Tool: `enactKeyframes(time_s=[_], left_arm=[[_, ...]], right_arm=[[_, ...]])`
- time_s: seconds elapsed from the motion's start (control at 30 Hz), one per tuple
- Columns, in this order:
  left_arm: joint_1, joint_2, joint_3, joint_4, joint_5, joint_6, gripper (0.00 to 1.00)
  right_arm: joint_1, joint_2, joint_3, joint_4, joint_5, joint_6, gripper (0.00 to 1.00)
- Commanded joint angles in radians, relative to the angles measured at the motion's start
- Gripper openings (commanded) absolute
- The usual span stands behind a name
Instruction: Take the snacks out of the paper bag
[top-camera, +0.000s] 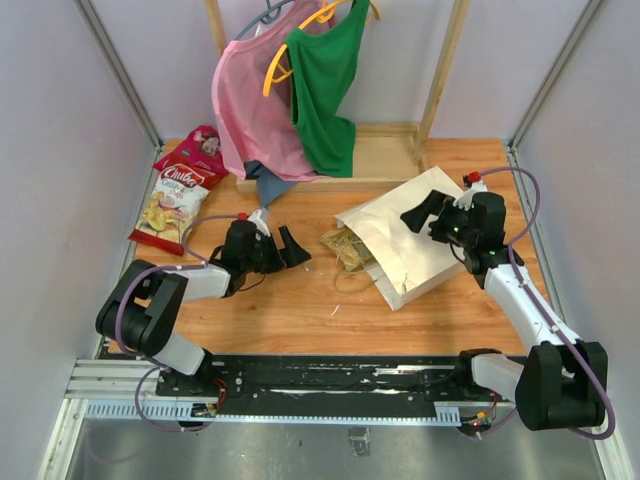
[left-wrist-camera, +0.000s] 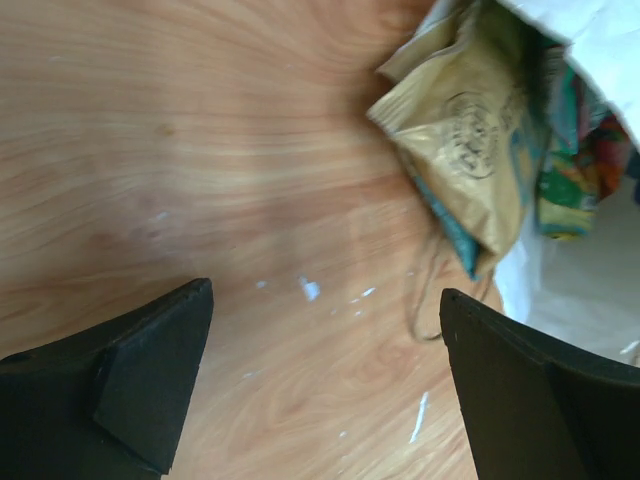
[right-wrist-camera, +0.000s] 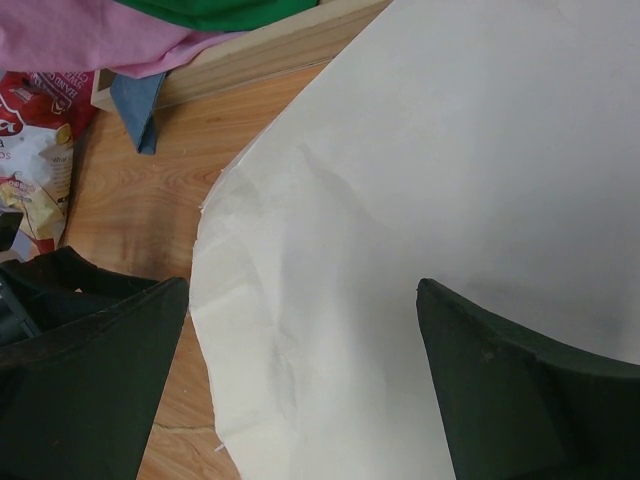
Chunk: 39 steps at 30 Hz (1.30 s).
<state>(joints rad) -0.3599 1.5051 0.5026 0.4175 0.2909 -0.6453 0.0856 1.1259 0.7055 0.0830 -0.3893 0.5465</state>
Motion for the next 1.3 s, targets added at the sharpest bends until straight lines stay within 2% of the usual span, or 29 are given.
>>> enactKeyframes(time_s=[0.0, 0.27, 0.6, 0.73, 1.1, 1.27], left_arm=[[-0.051, 0.031, 0.002, 0.234, 0.047, -0.091, 1.00], [-0.122, 0.189, 0.063, 0.354, 0.066, -0.181, 0.99], [-0.158, 0.329, 0.173, 0.371, 0.036, -0.233, 0.87], [-0.166, 0.359, 0.223, 0.363, 0.040, -0.237, 0.80], [-0.177, 0.426, 0.299, 0.358, 0.057, -0.238, 0.50], [-0.177, 0.424, 0.297, 0.357, 0.050, -0.239, 0.29]], right_arm=[[0.019, -0.001, -0.015, 0.017, 0.001, 0.001, 0.99], [0.019, -0.019, -0.020, 0.015, 0.006, -0.003, 0.99], [0.019, -0.032, -0.018, 0.007, 0.006, -0.004, 0.99], [0.019, -0.025, -0.015, 0.007, 0.007, -0.005, 0.98], [0.019, -0.012, -0.013, 0.009, 0.001, -0.003, 0.99], [0.019, -0.013, -0.011, 0.009, 0.001, -0.004, 0.99]])
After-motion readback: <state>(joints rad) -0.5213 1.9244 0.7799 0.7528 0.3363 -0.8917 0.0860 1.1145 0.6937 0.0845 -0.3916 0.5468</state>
